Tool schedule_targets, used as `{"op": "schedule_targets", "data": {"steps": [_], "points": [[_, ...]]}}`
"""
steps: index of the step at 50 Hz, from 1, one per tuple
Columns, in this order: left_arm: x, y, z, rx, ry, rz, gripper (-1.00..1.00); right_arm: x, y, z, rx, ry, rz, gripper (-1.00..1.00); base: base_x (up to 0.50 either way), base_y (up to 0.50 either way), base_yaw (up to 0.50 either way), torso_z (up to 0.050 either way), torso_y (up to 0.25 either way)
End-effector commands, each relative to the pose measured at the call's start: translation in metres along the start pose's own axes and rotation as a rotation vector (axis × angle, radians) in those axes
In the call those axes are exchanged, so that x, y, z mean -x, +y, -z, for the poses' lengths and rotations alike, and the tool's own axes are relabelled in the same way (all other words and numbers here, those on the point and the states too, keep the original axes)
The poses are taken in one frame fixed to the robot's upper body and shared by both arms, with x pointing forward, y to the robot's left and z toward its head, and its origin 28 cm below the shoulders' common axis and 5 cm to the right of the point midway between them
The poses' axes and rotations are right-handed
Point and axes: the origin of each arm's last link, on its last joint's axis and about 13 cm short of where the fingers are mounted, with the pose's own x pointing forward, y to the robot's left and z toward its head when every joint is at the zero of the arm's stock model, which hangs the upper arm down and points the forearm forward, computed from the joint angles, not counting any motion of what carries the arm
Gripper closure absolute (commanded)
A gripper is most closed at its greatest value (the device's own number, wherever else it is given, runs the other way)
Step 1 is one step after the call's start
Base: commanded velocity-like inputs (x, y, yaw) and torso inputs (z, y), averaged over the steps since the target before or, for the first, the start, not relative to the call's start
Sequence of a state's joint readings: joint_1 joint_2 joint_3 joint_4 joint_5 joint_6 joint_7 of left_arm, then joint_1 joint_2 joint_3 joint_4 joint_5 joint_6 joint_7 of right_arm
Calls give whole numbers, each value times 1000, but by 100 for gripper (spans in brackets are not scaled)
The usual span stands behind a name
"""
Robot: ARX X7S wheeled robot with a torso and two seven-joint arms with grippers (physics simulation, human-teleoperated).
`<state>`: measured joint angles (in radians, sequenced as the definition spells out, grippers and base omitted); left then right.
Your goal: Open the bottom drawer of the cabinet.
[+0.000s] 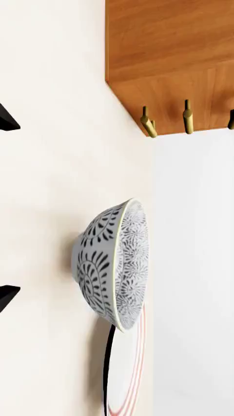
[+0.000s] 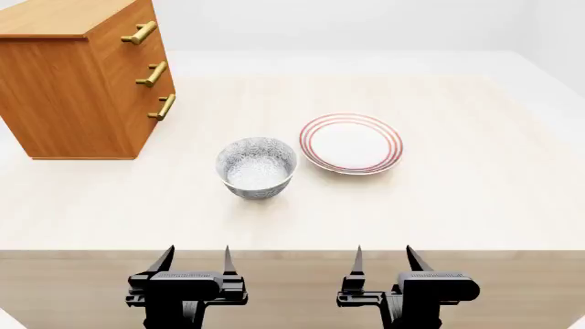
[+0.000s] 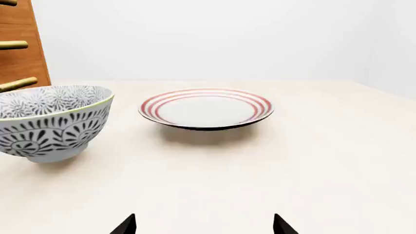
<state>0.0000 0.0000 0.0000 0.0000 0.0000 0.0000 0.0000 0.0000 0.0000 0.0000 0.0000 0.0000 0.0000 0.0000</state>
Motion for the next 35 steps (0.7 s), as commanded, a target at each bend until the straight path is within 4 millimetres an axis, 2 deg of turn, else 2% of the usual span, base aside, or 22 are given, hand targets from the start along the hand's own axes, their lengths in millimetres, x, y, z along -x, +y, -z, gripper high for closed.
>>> {"op": "schedule_targets", "data": {"steps": [1, 10, 23, 33, 35], "points": [[-1, 0, 0, 0, -3, 0, -100, -2, 0, -1, 28, 27, 19, -100, 0, 0, 0, 0, 0], [-1, 0, 1, -6, 3, 4, -100, -2, 2, 2, 51, 16, 21, -100, 0, 0, 0, 0, 0], [-1, 1, 2, -18, 2, 3, -100, -2, 3, 4, 46, 35, 12, -100, 0, 493, 0, 0, 0], [-1, 1, 2, -24, 5, 1, -100, -2, 3, 3, 37, 45, 8, -100, 0, 0, 0, 0, 0], [-1, 1, 2, -23, 4, 0, -100, -2, 3, 5, 24, 42, -7, -100, 0, -500, 0, 0, 0]]}}
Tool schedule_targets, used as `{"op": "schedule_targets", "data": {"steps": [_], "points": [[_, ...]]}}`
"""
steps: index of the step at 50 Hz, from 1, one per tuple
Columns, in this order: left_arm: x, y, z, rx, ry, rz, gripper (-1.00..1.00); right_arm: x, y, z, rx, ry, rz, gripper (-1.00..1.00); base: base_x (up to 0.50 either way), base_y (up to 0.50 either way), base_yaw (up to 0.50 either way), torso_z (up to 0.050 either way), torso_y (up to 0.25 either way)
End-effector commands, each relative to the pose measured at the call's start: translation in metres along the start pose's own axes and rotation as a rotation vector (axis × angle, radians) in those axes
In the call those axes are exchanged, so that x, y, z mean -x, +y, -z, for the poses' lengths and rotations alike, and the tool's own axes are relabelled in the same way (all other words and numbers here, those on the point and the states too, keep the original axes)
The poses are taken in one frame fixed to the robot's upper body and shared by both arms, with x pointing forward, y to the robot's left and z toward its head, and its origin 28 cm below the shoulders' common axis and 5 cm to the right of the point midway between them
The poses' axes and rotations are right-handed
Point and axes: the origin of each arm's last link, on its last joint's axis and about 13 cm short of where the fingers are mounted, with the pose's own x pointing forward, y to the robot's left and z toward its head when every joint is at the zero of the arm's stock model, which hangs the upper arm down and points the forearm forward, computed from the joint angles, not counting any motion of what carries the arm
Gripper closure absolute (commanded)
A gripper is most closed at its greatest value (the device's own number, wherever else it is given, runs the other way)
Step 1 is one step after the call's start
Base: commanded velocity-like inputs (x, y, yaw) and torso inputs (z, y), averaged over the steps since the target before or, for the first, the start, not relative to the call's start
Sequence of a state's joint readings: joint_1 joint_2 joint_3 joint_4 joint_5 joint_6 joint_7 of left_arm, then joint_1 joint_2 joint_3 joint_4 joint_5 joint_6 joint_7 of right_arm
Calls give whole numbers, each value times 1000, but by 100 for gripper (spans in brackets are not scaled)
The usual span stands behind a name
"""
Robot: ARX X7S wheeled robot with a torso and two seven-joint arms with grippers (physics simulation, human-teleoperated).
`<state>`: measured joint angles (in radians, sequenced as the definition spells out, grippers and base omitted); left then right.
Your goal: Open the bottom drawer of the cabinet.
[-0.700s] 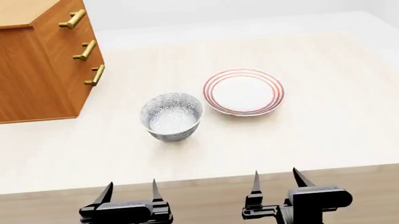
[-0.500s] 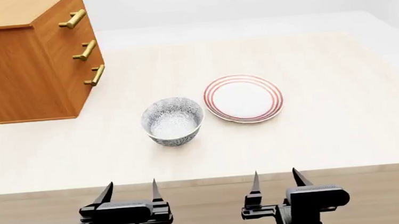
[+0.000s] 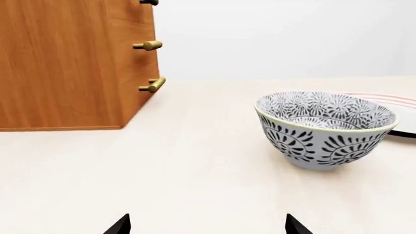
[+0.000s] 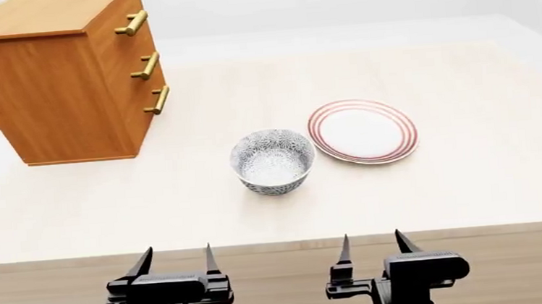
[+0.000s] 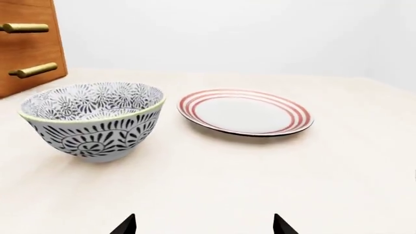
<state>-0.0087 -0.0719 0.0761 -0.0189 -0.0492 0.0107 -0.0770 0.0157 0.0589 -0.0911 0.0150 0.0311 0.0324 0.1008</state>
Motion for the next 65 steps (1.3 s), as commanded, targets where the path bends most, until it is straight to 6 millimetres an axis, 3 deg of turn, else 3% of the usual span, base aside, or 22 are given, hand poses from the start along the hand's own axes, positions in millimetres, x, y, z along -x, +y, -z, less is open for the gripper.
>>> {"op": "schedule_targets", "data": {"steps": [1, 7, 10, 11, 14, 19, 29, 65], "points": [[0, -1, 0, 0, 1, 2, -100, 0, -1, 3, -1, 4, -11, -100, 0, -500, 0, 0, 0], [-2, -1, -4, -1, 6, 3, -100, 0, -1, -4, 11, 9, -4, -100, 0, 0, 0, 0, 0], [-16, 1, -32, -30, -6, -15, -100, -5, -5, -34, 30, 52, -48, -100, 0, 0, 0, 0, 0], [-25, 4, -56, -38, -38, -15, -100, -11, -10, -58, 42, 40, -28, -100, 0, 0, 0, 0, 0], [-35, 7, -92, -50, -85, -22, -100, -14, -17, -91, 60, 9, -18, -100, 0, 0, 0, 0, 0], [-46, 10, -131, -34, -135, -15, -100, -18, -27, -123, 87, -71, 0, -100, 56, 0, 0, 0, 0], [-47, 9, -111, -25, -97, 7, -100, -19, -27, -119, 106, -71, 24, -100, 500, 0, 0, 0, 0], [-50, 8, -105, -41, -98, 3, -100, -21, -26, -110, 77, -65, -1, -100, 500, 0, 0, 0, 0]]}}
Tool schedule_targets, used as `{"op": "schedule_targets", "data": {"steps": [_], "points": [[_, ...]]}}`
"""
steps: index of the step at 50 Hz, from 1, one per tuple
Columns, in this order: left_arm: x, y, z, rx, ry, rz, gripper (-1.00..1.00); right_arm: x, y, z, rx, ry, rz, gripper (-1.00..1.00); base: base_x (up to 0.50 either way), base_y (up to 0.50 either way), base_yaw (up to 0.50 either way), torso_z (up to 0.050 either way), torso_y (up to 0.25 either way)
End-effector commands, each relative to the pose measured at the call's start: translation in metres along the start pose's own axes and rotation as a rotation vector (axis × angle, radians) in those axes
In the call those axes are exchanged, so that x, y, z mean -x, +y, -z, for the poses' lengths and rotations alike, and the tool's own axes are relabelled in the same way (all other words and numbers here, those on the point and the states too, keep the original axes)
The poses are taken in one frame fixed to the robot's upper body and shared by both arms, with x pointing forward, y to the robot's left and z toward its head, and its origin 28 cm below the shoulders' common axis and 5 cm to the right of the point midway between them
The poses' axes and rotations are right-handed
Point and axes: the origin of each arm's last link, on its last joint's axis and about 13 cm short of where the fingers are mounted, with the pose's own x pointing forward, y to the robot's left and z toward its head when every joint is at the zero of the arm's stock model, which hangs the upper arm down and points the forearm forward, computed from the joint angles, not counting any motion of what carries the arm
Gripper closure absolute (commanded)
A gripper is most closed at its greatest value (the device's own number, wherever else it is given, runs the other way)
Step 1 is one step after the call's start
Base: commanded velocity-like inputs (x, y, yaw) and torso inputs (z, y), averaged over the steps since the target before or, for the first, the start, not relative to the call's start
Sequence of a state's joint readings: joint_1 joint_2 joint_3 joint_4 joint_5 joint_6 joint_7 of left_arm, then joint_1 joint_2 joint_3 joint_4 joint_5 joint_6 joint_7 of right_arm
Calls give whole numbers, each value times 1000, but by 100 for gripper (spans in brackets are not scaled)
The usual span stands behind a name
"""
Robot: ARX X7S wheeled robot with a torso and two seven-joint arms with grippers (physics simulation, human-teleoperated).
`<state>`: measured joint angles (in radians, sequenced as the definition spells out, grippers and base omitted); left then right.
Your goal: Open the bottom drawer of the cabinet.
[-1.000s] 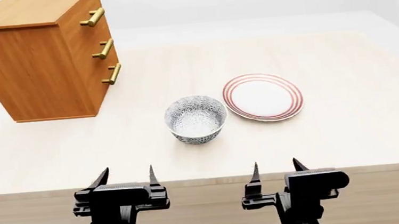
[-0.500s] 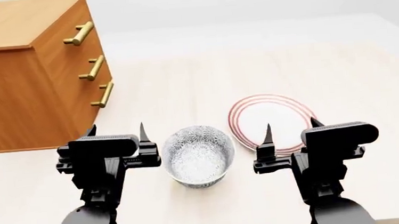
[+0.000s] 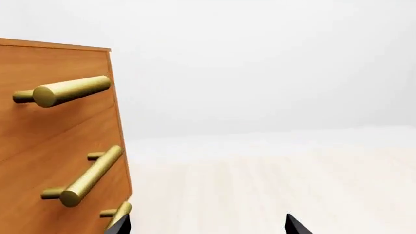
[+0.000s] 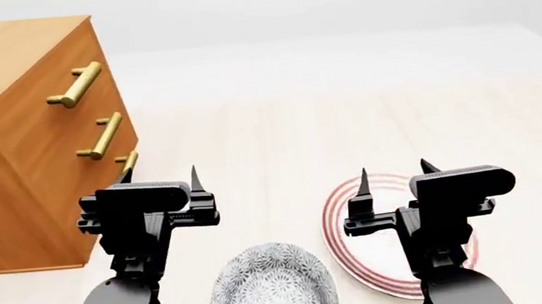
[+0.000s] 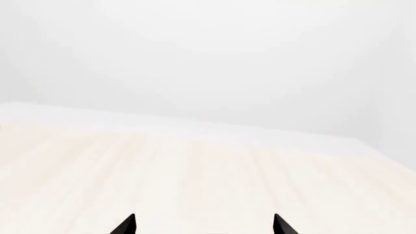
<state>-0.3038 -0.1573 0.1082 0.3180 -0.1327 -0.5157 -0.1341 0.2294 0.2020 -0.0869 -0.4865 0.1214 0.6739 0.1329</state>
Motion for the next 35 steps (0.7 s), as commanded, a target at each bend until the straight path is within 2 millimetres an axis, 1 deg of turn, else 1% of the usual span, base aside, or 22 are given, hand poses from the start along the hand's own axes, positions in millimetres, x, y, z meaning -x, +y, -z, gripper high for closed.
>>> {"op": "schedule_targets", "data": {"steps": [1, 5, 6, 7, 19, 20, 21, 24, 26, 29, 30, 32, 35], "points": [[-1, 0, 0, -4, -3, 0, -100, 0, 0, 0, -10, 0, -5, -100, 500, 0, 0, 0, 0], [-1, 0, 0, -8, -6, -4, -100, 0, 0, 0, -13, 1, -9, -100, 500, 0, 0, 0, 0], [-1, 0, 0, -11, -7, -5, -100, 1, 0, -1, -38, -27, -47, -100, 500, 0, 0, 0, 0], [0, 0, -1, -10, -7, -4, -100, 1, 0, -1, -32, -5, -25, -100, 500, 0, 0, 0, 0], [-4, 2, -3, 5, 5, -4, -100, -1, 2, -1, -9, -6, -42, -100, 0, 0, 0, 0, 0], [-6, 3, -2, -35, 8, -18, -100, -1, 2, -1, -8, -6, -41, -100, 0, 0, 0, 0, 0], [-7, 3, -2, -38, 14, -25, -100, -1, 2, -1, -8, -6, -41, -100, 0, 0, 0, 0, 0], [-16, 4, 1, -225, 23, -130, -100, -1, 2, 0, -7, 1, -42, -100, 0, 0, 0, 0, 0], [-21, 4, 5, -366, -3, -121, -100, -1, 2, 0, -6, 4, -40, -100, 0, 0, 0, 0, 0], [-24, 3, 8, -468, 2, -97, -100, -1, 2, 0, -1, 8, -38, -100, 0, 0, 0, 0, 0], [-25, 2, 10, -533, 19, -69, -100, -1, 2, 0, 0, 8, -35, -100, 0, 0, 0, 0, 0], [-28, 2, 13, -583, 46, -59, -100, -2, 2, 1, -2, 10, -35, -100, 0, 0, 0, 0, 0], [-37, 4, 21, -685, 121, -63, -100, -2, 3, 1, -2, 8, -38, -100, 0, 0, 0, 0, 0]]}}
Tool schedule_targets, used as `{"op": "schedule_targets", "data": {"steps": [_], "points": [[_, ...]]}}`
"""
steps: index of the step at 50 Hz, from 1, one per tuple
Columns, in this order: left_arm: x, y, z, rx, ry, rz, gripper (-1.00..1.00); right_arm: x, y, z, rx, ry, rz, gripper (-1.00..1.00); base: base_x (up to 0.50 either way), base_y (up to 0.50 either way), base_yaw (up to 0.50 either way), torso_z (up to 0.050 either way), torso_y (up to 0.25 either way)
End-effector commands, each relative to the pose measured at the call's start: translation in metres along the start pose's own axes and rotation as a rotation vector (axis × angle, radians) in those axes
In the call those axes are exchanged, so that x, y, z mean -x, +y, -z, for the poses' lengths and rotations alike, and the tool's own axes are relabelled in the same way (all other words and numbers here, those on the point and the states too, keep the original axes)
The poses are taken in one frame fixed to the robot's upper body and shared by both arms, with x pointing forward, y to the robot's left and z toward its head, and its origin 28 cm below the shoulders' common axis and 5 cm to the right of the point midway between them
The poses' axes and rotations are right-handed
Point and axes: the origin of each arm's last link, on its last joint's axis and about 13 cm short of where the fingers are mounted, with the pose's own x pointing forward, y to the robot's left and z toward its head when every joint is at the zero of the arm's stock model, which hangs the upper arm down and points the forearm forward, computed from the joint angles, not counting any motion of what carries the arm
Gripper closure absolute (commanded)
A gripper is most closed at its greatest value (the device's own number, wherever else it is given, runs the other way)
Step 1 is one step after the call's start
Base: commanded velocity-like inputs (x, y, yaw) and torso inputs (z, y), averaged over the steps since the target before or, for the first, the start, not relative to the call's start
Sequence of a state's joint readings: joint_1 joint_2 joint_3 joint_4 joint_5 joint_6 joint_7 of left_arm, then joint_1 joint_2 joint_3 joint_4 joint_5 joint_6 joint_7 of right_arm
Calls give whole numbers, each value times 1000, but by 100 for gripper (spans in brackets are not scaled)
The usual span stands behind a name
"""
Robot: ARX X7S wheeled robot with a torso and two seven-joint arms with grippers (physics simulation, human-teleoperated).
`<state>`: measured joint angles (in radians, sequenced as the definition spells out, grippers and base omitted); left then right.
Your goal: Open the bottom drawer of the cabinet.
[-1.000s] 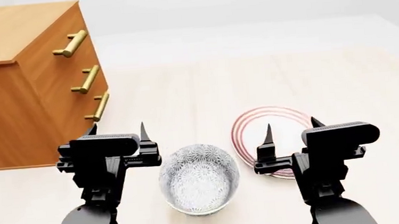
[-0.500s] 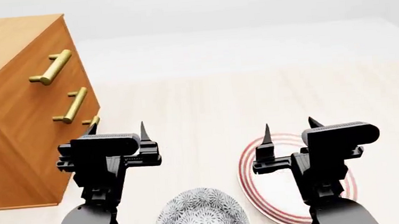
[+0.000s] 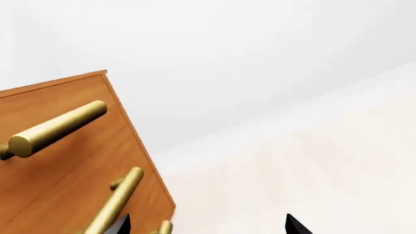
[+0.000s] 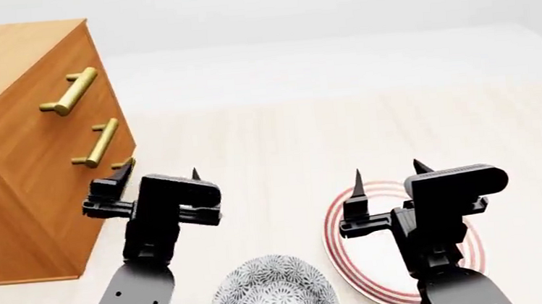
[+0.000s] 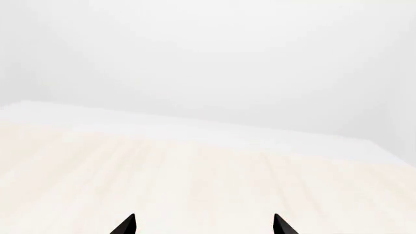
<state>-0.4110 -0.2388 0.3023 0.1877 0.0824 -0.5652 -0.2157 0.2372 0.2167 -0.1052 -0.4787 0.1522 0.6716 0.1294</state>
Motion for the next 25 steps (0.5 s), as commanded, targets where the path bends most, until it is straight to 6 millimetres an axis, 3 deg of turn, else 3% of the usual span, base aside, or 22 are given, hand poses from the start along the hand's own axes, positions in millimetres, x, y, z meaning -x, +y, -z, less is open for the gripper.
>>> {"op": "schedule_targets", "data": {"steps": [1, 8, 18, 25], "points": [[-20, -2, 15, -375, 77, 5, -100, -1, 1, 1, 4, 5, -2, -100, 0, 0, 0, 0, 0], [-27, -5, 26, -528, 111, 48, -100, -1, 1, 2, -1, 7, -2, -100, 0, 0, 0, 0, 0], [-25, -14, 41, -571, 159, 106, -100, 0, 1, 4, -4, 7, -5, -100, 0, 0, 0, 0, 0], [-39, -12, 43, -626, 201, 89, -100, 0, 1, 3, -5, 5, -6, -100, 0, 0, 0, 0, 0]]}}
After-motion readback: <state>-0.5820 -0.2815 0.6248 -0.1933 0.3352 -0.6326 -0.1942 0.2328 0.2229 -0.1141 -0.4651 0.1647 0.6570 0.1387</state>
